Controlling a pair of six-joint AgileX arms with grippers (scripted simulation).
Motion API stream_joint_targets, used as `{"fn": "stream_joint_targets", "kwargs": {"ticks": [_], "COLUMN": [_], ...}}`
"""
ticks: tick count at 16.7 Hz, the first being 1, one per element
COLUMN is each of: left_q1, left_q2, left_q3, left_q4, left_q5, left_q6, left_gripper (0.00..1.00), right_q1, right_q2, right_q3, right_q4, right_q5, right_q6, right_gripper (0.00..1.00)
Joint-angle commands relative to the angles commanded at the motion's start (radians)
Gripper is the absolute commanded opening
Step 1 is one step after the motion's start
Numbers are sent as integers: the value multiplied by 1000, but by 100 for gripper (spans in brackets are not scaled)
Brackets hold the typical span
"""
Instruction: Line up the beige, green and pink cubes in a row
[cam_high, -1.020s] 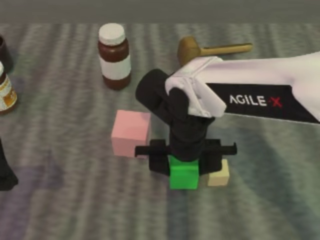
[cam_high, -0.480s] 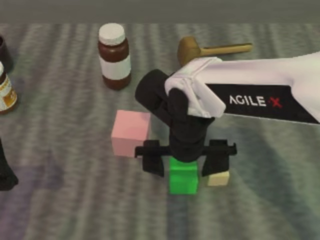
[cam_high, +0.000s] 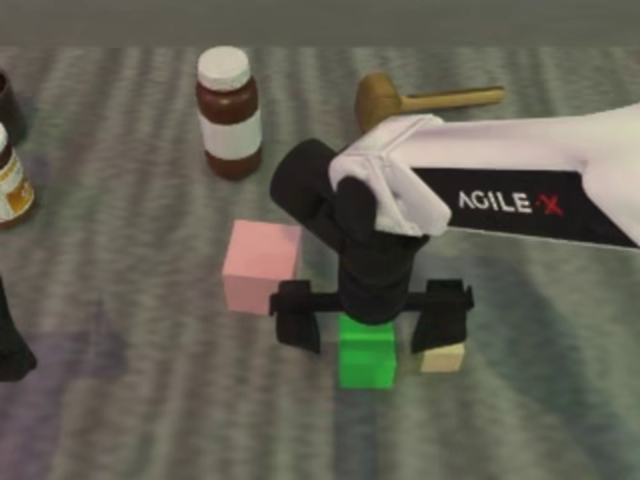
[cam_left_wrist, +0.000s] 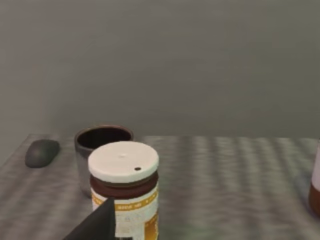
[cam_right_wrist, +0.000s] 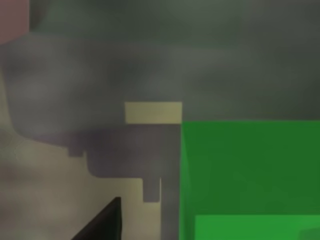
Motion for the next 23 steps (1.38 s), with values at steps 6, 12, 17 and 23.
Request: {"fn": "stream_joint_targets", "kwargs": {"ticks": [6,12,17,23], "left_q1": [0,0,-19,-119], "left_q2": [0,0,55,425], "left_q3": [0,0,54,400], "left_q4": [0,0,-39,-263], "left_q5": [0,0,2,2], "left_q6": [0,0,-12,-83], "left_gripper": [100,100,100,100], "right_q1": [8,11,-15,-147], "right_q2": [-46,-80,-136,-491], "right_q3": [103,160,116,-173], "right_q4": [-156,-240,-202,-25], "right_q5": [0,-1,13,76], "right_q6": [2,0,-30,-196], "right_gripper": [100,100,100,100]}}
